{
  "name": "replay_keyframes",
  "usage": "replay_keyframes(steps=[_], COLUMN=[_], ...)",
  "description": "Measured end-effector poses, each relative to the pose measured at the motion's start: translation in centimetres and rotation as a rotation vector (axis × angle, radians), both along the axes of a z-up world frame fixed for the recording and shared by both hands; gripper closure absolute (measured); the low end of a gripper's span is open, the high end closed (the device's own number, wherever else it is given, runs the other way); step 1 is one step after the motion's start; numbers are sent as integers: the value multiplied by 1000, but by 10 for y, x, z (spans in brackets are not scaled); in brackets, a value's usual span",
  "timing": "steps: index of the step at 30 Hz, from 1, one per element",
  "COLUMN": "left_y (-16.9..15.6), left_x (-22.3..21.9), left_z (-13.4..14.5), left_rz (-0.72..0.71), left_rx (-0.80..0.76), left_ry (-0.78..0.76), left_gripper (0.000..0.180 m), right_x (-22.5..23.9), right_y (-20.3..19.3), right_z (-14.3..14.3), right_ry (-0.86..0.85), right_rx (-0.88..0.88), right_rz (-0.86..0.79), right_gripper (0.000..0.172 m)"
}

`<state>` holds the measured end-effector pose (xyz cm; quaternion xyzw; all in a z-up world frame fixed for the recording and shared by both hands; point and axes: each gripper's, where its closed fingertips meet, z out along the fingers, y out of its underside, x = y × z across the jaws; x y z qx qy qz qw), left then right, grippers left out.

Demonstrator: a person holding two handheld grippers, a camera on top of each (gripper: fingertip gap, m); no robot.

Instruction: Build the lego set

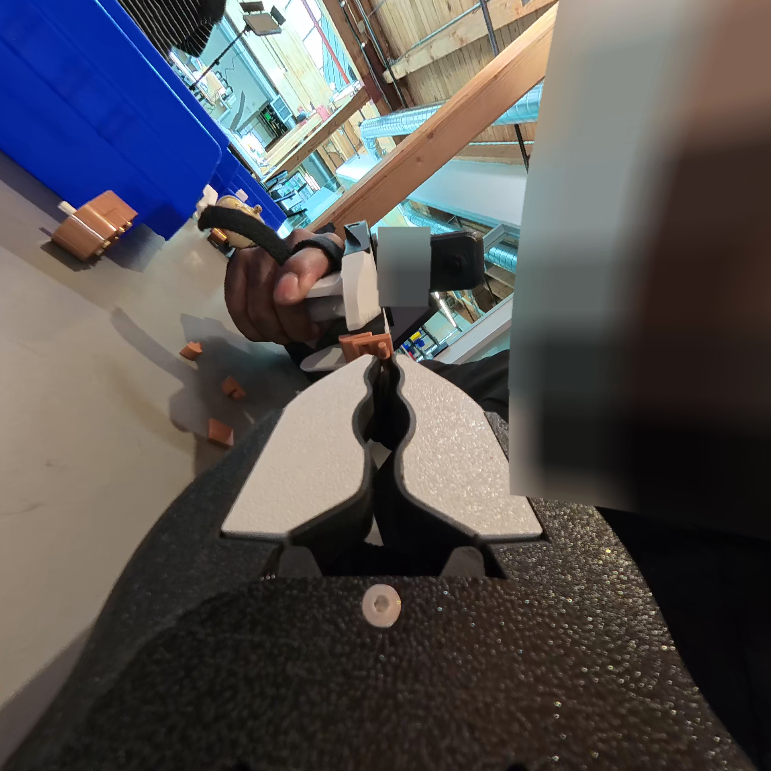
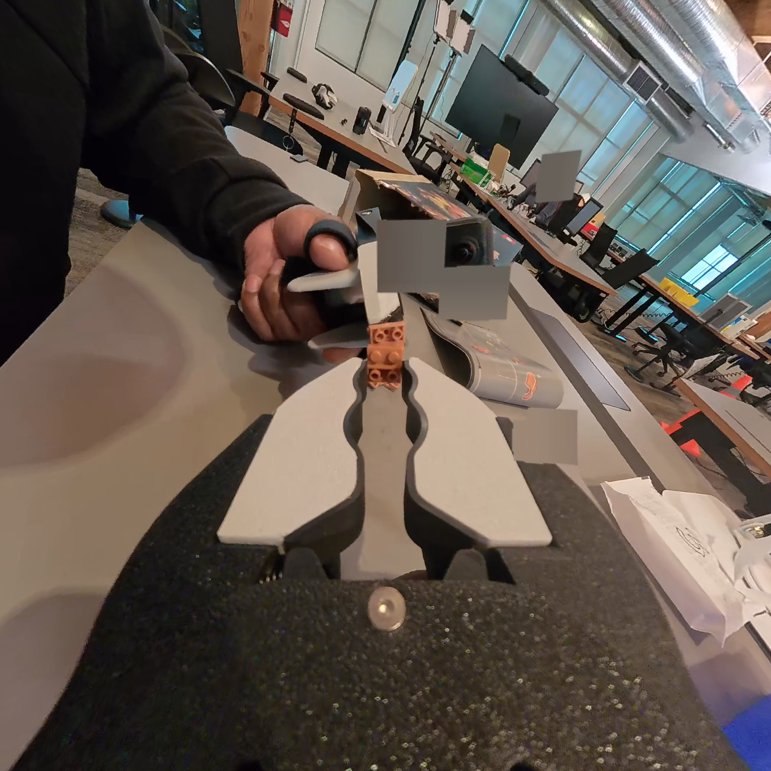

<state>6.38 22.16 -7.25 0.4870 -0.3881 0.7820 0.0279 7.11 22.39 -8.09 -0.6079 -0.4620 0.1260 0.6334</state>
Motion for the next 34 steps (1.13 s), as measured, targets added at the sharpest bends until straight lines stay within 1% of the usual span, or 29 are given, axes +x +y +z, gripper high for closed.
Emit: replay_keyframes(steps=[1,14,19,27,34], left_y=[-1,-6,-10,-17,-18], left_x=[0,-5,-9,-16,-18], left_z=[0,-8,-12,-18,-20], left_rz=[-4,-40,-77,-153,-176], left_rx=[9,149,207,215,212], left_ry=[1,13,22,58,74], left_gripper=[176,177,177,177,177], right_x=[-1,-5,-9,-16,-18], right_y=[-1,-4,-8,-13,-14], right_z=[-1,-8,-11,-17,-19], right_ry=[-5,-60,-86,-154,-168], right_rx=[0,22,34,64,73], right_rz=[3,20,42,67,71], right_gripper=[157,157,157,156,156])
